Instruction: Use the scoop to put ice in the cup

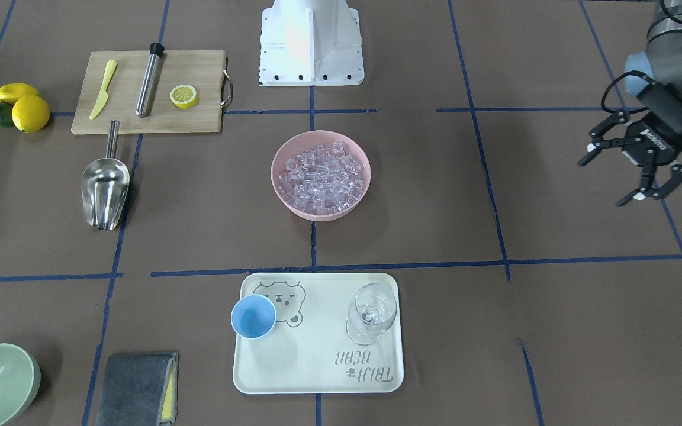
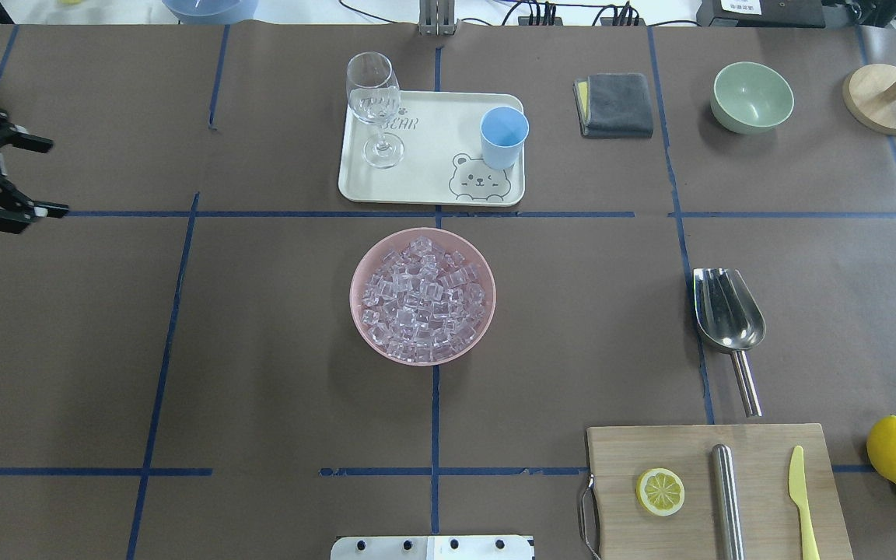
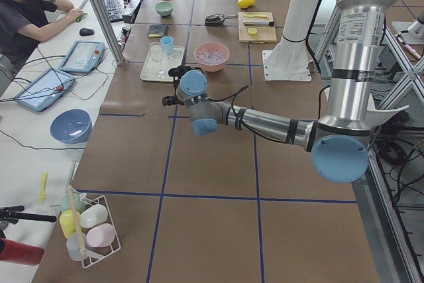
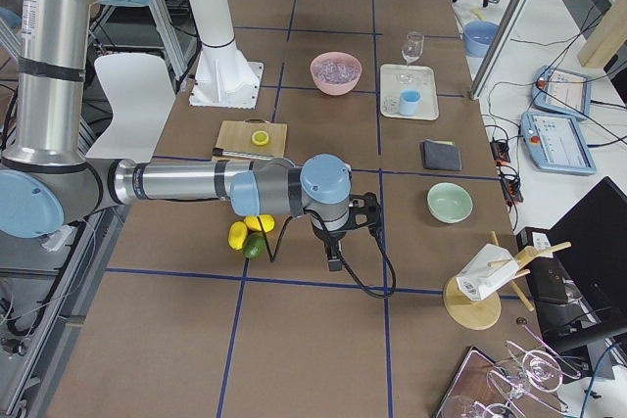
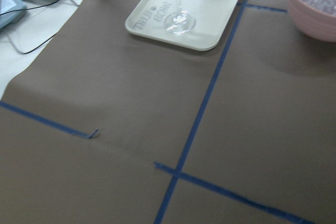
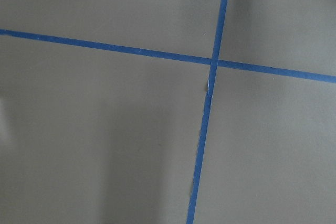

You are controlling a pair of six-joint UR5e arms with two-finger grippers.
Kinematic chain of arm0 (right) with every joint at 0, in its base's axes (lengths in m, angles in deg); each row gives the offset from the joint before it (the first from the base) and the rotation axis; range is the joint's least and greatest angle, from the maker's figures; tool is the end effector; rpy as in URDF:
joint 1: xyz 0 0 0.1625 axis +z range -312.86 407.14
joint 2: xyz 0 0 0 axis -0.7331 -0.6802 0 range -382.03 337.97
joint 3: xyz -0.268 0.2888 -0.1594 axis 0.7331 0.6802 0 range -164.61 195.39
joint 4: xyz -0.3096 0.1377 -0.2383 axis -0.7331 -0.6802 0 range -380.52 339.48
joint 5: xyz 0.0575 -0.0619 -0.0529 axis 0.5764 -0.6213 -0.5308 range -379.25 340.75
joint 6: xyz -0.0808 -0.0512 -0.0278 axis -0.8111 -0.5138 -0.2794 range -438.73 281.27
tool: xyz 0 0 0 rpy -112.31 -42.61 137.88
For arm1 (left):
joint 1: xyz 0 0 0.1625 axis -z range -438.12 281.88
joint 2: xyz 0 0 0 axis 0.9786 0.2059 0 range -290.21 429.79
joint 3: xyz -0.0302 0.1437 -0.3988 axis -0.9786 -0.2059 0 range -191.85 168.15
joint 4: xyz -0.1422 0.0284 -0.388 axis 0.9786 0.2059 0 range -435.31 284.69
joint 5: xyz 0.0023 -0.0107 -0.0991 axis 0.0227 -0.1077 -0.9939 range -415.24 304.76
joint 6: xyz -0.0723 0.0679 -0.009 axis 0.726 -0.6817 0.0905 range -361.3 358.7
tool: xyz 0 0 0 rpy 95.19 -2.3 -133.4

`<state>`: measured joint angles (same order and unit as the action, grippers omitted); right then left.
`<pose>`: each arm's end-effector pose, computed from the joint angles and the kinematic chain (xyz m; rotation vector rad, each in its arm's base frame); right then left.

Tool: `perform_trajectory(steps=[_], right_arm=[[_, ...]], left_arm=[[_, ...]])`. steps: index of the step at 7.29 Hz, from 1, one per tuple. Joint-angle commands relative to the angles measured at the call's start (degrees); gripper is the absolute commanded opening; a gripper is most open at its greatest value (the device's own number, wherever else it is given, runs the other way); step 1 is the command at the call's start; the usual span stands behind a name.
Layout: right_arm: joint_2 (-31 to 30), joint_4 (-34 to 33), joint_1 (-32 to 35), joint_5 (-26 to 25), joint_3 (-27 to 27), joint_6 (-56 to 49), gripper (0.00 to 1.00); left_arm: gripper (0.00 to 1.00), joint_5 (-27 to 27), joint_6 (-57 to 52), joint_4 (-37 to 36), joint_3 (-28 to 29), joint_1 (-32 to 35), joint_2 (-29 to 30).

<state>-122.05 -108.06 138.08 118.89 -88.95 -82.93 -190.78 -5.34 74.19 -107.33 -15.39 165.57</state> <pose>0.0660 -0.4229 0.6058 0.1490 -0.8337 -0.1033 0.1858 -0.4961 0.4375 1.0382 0.9414 0.9462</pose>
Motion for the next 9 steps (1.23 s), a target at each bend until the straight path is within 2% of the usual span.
perform_trajectory(steps=[1,4,6,8,9], right_arm=[[0.0,0.0,0.03,0.2,-0.59,-0.02,1.0],[1.31,0.0,-1.8,0.29,-1.3,-0.02,1.0],[1.67,0.0,-4.35,0.29,-1.56,0.07,1.0],[3.07,0.09,-6.2,0.29,-1.65,3.73,1.0],[3.51,0.09,-7.95,0.29,-2.78,6.81,1.0]], left_arm=[[1.0,0.45,2.02,2.09,1.52,-7.77,4.31],[1.0,1.58,1.84,3.33,8.97,-18.75,13.87],[1.0,14.1,1.93,5.88,9.87,-26.21,15.92],[1.0,15.56,1.93,6.59,15.21,-28.52,20.21],[1.0,15.56,1.93,7.9,16.54,-29.4,20.41]])
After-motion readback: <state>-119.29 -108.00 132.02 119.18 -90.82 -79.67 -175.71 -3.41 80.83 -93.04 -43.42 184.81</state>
